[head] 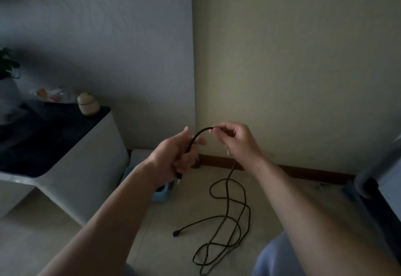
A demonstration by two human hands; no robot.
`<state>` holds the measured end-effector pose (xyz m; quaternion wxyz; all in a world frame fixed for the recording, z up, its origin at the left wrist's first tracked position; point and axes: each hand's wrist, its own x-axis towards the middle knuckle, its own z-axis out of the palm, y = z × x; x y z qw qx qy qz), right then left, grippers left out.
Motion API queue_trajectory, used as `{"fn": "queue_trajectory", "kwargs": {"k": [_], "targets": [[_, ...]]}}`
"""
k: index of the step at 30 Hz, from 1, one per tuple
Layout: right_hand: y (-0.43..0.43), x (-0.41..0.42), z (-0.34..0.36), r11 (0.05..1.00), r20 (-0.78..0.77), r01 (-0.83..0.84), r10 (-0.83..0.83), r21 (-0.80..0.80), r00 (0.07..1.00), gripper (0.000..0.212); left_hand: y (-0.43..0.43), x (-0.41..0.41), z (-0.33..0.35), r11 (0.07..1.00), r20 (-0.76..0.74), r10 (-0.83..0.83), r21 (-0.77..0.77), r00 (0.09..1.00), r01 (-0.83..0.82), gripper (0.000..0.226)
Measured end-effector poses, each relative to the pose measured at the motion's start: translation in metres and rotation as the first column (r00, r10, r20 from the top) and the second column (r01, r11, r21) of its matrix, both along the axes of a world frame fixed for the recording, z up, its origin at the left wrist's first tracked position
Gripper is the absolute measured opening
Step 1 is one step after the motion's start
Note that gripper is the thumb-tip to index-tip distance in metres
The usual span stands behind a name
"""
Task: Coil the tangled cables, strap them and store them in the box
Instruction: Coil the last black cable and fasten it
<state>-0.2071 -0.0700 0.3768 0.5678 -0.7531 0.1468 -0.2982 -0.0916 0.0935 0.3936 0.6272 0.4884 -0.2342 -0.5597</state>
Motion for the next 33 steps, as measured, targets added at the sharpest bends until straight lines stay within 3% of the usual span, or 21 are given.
{"fn": "queue_trajectory", "kwargs": {"k": [3, 6, 8, 13, 16, 19, 24, 26, 29, 31, 33], "targets": [[0.006, 0.012, -0.017, 0.999, -0.048, 0.023, -0.020, 0.048, 0.999, 0.016, 0.001, -0.010, -0.002, 0.997, -0.127, -0.073, -0.007, 0.989, 0.073, 0.049], [0.013, 0.020, -0.024, 0.994, -0.164, 0.059, -0.044, 0.093, 0.986, 0.046, 0.004, -0.013, 0.003, 0.986, -0.170, -0.118, -0.136, 0.978, 0.095, 0.035], [0.016, 0.025, -0.028, 0.991, -0.251, -0.011, 0.044, 0.130, 0.967, 0.053, 0.005, -0.012, 0.008, 0.978, -0.193, -0.051, -0.206, 0.980, 0.010, 0.030], [0.024, 0.034, -0.040, 0.939, -0.366, -0.149, 0.263, 0.310, 0.893, 0.035, 0.008, 0.004, 0.008, 0.911, -0.320, 0.272, -0.218, 0.907, -0.350, 0.027], [0.031, 0.030, -0.044, 0.886, -0.369, -0.210, 0.373, 0.413, 0.851, 0.029, 0.013, 0.020, 0.008, 0.849, -0.360, 0.374, -0.238, 0.855, -0.472, 0.028], [0.035, 0.025, -0.041, 0.870, -0.390, -0.296, 0.451, 0.395, 0.803, 0.030, 0.019, 0.035, 0.007, 0.801, -0.368, 0.450, -0.236, 0.814, -0.550, 0.030], [0.043, 0.017, -0.037, 0.838, -0.456, -0.437, 0.545, 0.327, 0.703, 0.025, 0.023, 0.051, 0.000, 0.780, -0.207, 0.534, -0.255, 0.820, -0.572, 0.028], [0.048, 0.016, -0.038, 0.859, -0.477, -0.467, 0.508, 0.211, 0.718, 0.023, 0.023, 0.053, -0.005, 0.773, 0.052, 0.610, -0.260, 0.791, -0.579, 0.029], [0.051, 0.016, -0.037, 0.881, -0.474, -0.445, 0.329, -0.157, 0.817, 0.025, 0.018, 0.050, -0.014, 0.819, 0.529, 0.555, -0.214, 0.642, -0.532, 0.029], [0.052, 0.016, -0.033, 0.854, -0.492, -0.427, 0.245, -0.299, 0.835, 0.025, 0.013, 0.043, -0.020, 0.869, 0.673, 0.439, -0.151, 0.596, -0.470, 0.026], [0.054, 0.015, -0.027, 0.830, -0.456, -0.402, 0.207, -0.386, 0.866, 0.020, 0.009, 0.034, -0.027, 0.915, 0.699, 0.334, -0.077, 0.633, -0.397, 0.022]]}}
